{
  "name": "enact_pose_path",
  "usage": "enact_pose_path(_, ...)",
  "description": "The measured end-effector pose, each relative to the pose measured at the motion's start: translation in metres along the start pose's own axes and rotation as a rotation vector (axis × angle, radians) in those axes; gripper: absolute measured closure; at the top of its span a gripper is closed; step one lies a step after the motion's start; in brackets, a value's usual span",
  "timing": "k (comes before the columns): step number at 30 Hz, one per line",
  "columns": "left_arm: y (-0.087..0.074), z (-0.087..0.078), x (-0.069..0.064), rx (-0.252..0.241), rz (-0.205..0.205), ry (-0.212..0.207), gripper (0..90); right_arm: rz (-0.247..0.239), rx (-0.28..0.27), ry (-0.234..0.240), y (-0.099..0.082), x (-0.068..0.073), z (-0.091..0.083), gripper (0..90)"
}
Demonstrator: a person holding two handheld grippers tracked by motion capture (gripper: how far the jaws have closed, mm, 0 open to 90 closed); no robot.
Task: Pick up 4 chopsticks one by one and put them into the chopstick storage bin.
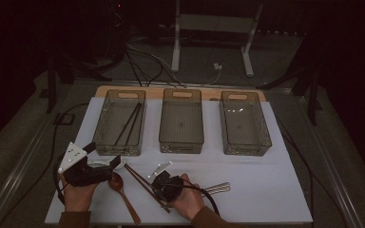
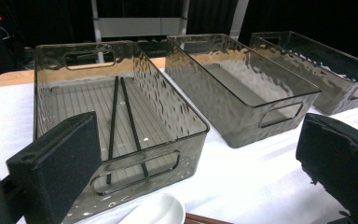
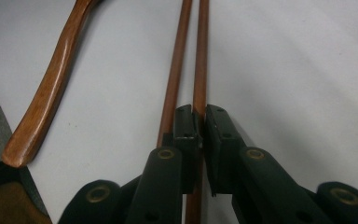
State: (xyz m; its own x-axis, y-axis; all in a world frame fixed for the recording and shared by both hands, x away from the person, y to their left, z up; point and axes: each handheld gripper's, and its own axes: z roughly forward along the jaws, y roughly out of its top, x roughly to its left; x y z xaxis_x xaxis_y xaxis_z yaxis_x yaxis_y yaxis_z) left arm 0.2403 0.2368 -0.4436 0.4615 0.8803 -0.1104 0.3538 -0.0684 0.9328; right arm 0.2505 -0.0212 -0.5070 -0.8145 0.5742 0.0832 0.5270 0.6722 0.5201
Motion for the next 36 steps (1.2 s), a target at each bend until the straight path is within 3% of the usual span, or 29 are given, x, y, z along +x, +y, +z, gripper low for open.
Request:
enact_pose_path(13,-0.001,0.001,0.0,0.007,-0.003,-0.003,1.0,0.022,-0.085,-0.015,-0.002,-0.005,-0.008,83.9)
enact_pose_path(27,-0.002,0.008,-0.005,0.035,-0.023,-0.032,1.1,0.036,-0.237,-0.03,0.003,-0.007,-0.028,83.9)
enact_pose_path(36,-0.005,0.014,-0.007,0.061,-0.041,-0.044,1.1,0.033,-0.26,-0.025,0.003,-0.007,-0.03,83.9)
